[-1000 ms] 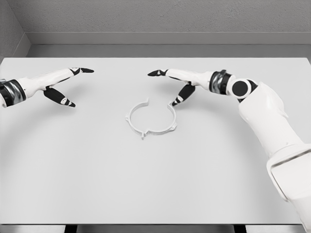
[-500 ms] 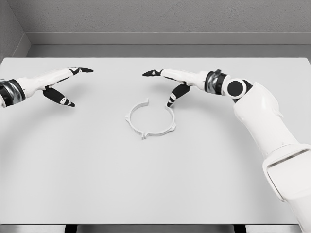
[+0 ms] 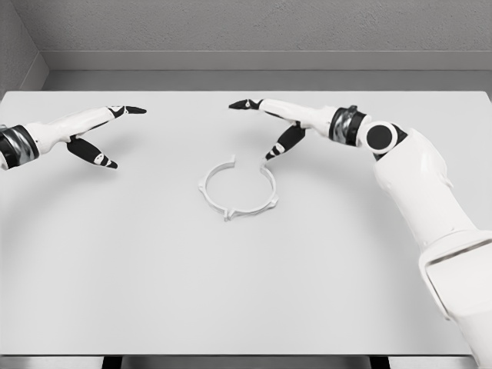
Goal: Assemble PVC drainage pipe clamps
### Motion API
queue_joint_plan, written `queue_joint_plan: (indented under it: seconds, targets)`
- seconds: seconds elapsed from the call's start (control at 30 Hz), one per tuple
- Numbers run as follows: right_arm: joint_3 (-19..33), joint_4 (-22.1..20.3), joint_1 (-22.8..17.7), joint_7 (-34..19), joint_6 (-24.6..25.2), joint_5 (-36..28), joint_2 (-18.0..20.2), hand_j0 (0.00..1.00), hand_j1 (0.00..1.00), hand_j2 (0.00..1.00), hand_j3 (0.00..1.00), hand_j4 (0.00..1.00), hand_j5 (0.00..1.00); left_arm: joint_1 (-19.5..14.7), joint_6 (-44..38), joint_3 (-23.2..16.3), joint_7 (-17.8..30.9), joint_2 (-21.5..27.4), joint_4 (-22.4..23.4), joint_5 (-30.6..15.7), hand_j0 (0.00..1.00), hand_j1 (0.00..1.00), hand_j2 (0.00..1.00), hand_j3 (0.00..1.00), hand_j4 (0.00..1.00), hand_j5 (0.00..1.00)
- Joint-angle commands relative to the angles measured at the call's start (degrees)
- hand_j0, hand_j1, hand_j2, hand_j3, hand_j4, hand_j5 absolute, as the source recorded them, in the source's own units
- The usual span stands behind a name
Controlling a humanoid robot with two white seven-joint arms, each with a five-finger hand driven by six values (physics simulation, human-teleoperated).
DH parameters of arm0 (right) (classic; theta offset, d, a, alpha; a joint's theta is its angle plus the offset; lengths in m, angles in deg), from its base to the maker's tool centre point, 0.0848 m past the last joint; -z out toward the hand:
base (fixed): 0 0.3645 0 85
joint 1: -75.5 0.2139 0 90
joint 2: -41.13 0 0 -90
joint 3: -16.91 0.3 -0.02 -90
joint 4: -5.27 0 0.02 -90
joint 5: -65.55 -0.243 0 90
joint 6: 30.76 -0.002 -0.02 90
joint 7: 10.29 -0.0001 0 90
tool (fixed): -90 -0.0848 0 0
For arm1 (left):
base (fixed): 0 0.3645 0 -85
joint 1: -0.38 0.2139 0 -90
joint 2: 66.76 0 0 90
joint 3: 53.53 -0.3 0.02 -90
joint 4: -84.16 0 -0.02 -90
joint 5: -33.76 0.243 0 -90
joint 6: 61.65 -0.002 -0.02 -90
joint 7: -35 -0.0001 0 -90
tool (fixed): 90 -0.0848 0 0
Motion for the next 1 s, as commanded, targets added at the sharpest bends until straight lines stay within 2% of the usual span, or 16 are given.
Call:
queue_joint_plan:
  seconds: [0.0,0.17,0.2,0.97]
  targets:
    - [1.66,1.30,-0.09,0.02,0.14,-0.52,0.60,1.00,1.00,1.00,1.00,1.00,1.00,0.00,-0.13,0.08,-0.02,0.03,-0.02,-0.39,1.00,1.00,1.00,1.00,1.00,1.00]
    - [0.87,3.50,-0.09,0.02,0.14,0.01,0.07,1.00,1.00,1.00,1.00,1.00,1.00,0.00,-0.13,0.17,-0.02,-0.06,-0.02,-0.39,1.00,1.00,1.00,1.00,1.00,1.00]
    - [-0.71,4.12,-0.09,0.02,0.14,0.01,-0.10,1.00,1.00,1.00,1.00,1.00,1.00,0.00,-0.13,0.08,-0.02,-0.06,-0.02,-0.39,1.00,1.00,1.00,1.00,1.00,1.00]
    - [-2.38,3.76,0.00,0.02,0.14,0.01,-2.56,1.00,1.00,1.00,1.00,1.00,1.00,0.18,-0.13,0.17,-0.02,0.12,-0.02,-1.01,1.00,1.00,1.00,1.00,1.00,1.00]
